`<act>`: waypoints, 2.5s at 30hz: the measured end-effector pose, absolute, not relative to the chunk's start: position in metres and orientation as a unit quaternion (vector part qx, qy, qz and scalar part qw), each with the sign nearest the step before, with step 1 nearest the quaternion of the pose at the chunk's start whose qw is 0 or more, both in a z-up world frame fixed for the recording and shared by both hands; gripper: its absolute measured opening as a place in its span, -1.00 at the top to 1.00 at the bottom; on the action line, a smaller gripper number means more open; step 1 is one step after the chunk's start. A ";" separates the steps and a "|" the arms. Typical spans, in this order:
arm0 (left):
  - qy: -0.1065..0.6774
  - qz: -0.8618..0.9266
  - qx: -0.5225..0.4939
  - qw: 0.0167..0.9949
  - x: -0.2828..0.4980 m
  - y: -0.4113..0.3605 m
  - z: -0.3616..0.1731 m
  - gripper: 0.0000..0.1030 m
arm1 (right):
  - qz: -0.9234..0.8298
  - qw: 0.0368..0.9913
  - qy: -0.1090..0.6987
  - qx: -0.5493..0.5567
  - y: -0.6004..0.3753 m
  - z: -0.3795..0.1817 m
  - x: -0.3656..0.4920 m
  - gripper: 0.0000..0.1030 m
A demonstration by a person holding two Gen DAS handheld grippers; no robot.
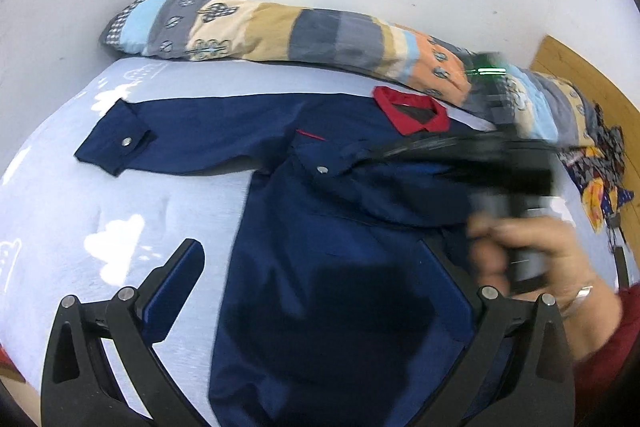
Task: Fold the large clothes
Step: 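Lift the sleeve with the right tool, lay it across the jacket front, release, then move the open left tool to the other sleeve's buttoned cuff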
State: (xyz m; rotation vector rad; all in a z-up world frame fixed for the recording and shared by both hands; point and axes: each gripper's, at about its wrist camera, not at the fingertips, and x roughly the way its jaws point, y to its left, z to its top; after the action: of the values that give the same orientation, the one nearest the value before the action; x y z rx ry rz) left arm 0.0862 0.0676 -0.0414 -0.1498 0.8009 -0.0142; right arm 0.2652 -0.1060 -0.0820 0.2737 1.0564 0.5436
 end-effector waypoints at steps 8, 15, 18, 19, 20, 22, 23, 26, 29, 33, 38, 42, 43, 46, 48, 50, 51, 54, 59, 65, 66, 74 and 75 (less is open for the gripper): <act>0.411 0.010 -0.106 0.905 0.093 0.081 -0.051 -1.00 | 0.147 0.856 0.447 0.214 -0.276 -0.063 0.245 -0.21; 0.413 0.007 -0.085 0.907 0.095 0.065 -0.051 -1.00 | -0.030 0.795 0.531 0.292 -0.402 -0.149 0.242 0.33; 0.413 0.005 -0.089 0.906 0.098 0.063 -0.049 -1.00 | -0.077 0.797 0.519 0.300 -0.438 -0.143 0.216 0.44; 0.413 0.003 -0.091 0.906 0.099 0.062 -0.048 -1.00 | -0.091 0.801 0.520 0.281 -0.444 -0.136 0.204 0.41; 0.414 0.000 -0.092 0.906 0.099 0.059 -0.048 -1.00 | -0.094 0.804 0.517 0.276 -0.445 -0.131 0.196 0.34; 0.413 -0.004 -0.088 0.906 0.099 0.053 -0.047 -1.00 | -0.062 0.808 0.498 0.308 -0.448 -0.120 0.169 0.27; 0.412 -0.006 -0.082 0.907 0.100 0.048 -0.047 -1.00 | -0.036 0.803 0.498 0.324 -0.446 -0.117 0.157 0.21; 0.410 -0.008 -0.075 0.909 0.100 0.037 -0.045 -1.00 | -0.008 0.792 0.505 0.344 -0.439 -0.116 0.128 0.19; 0.411 -0.012 -0.076 0.909 0.101 0.027 -0.045 -1.00 | -0.031 0.767 0.534 0.354 -0.440 -0.133 0.099 0.17; 0.421 -0.018 -0.086 0.903 0.104 0.011 -0.049 -1.00 | -0.117 0.782 0.540 0.290 -0.439 -0.120 0.085 0.34; 0.440 -0.017 -0.120 0.890 0.096 0.005 -0.054 -1.00 | -0.083 0.879 0.403 0.241 -0.379 -0.056 0.091 0.02; 0.437 0.015 -0.149 0.887 0.089 0.038 -0.048 -1.00 | 0.010 0.883 0.418 0.213 -0.309 -0.059 0.120 0.06; 0.435 0.028 -0.152 0.887 0.090 0.050 -0.046 -1.00 | 0.031 0.883 0.420 0.209 -0.297 -0.058 0.123 0.06; 0.419 0.106 -0.143 0.890 0.097 0.114 -0.040 -1.00 | 0.071 0.891 0.417 0.166 -0.270 -0.049 0.124 0.06; 0.410 0.139 -0.133 0.891 0.103 0.152 -0.041 -1.00 | 0.081 0.900 0.406 0.135 -0.263 -0.041 0.114 0.05; 0.409 0.187 -0.091 0.889 0.116 0.197 -0.046 -1.00 | 0.085 0.905 0.397 0.125 -0.265 -0.033 0.109 0.06; 0.406 0.210 -0.071 0.887 0.123 0.214 -0.048 -1.00 | 0.083 0.906 0.395 0.127 -0.263 -0.031 0.108 0.02; 0.411 0.259 -0.006 0.874 0.141 0.258 -0.065 -0.96 | 0.094 0.901 0.398 0.146 -0.269 -0.028 0.109 0.02; 0.414 0.253 0.179 0.856 0.167 0.267 -0.115 -0.78 | 0.103 0.888 0.414 0.171 -0.277 -0.032 0.113 0.02; 0.421 0.226 0.226 0.849 0.189 0.282 -0.153 -0.77 | 0.113 0.871 0.440 0.188 -0.279 -0.045 0.119 0.02; 0.419 0.227 0.231 0.848 0.193 0.282 -0.155 -0.77 | 0.111 0.870 0.443 0.187 -0.279 -0.047 0.120 0.02; 0.428 0.197 0.285 0.835 0.233 0.302 -0.156 -0.25 | 0.092 0.867 0.453 0.185 -0.282 -0.056 0.125 0.02; 0.429 0.191 0.284 0.836 0.236 0.304 -0.152 0.07 | 0.090 0.867 0.455 0.182 -0.281 -0.057 0.126 0.02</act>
State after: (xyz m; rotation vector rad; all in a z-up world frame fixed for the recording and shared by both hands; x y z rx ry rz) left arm 0.2360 0.3035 -0.1518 0.6009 0.9080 0.4036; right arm 0.1256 -0.2813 -0.0572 0.3809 0.9516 0.1891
